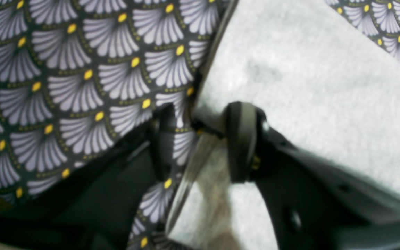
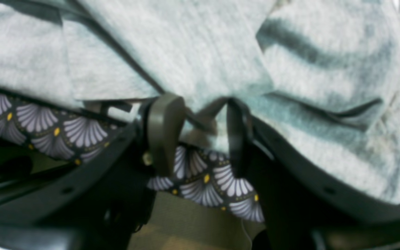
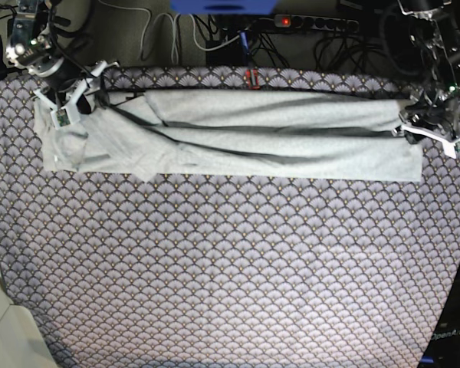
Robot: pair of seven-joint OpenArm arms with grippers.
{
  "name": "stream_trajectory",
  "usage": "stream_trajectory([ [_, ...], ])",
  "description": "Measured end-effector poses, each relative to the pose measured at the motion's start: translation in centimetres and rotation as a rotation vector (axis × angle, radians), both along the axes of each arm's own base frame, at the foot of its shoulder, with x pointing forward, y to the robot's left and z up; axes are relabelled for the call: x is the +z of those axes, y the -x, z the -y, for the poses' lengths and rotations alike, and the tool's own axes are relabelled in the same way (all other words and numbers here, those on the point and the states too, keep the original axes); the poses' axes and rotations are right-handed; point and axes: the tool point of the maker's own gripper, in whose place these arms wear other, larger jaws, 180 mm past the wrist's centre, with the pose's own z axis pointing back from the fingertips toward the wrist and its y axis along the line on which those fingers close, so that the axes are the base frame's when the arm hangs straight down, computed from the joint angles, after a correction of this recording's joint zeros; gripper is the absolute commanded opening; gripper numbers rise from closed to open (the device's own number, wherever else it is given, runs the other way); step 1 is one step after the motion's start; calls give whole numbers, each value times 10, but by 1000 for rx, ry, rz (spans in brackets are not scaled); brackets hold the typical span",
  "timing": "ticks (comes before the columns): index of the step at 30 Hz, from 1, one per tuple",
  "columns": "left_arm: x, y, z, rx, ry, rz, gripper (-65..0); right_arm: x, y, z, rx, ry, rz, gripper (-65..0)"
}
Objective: Fold the T-shirt properly
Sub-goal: 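Pull the grasped sleeve end back toward the right arm's base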
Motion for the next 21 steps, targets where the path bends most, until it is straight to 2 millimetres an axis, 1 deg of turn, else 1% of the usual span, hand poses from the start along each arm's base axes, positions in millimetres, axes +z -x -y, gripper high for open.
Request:
stream_trajectory([
  [2, 1, 0, 0, -1, -1, 2, -392, 0, 0, 0, 1, 0, 1, -399],
  [3, 1, 0, 0, -1, -1, 2, -372, 0, 0, 0, 2, 1, 0, -399],
  [5, 1, -1, 2, -26, -7, 0, -314, 0, 0, 0, 2, 0, 0, -399],
  [7, 2, -4, 11, -91, -3, 8, -237, 0, 0, 0, 3, 0, 0, -399],
  [9, 1, -7, 21, -143, 9, 25, -190, 0, 0, 0, 3, 0, 0, -399],
  [10, 1, -8, 23, -153, 11, 28, -180, 0, 0, -1, 3, -1, 0, -399],
  [16, 2, -13, 25, -146, 17, 37, -179, 0, -1, 0, 3, 3, -5, -399],
  [18, 2, -14, 26, -147, 18, 39, -188, 2, -6, 0, 3, 1, 8, -399],
  [19, 2, -14, 27, -147, 20, 39, -206, 3, -7, 0, 4, 2, 10, -399],
  [21, 1, -14, 27, -149, 23, 38, -273, 3, -7, 0, 4, 2, 11, -399],
])
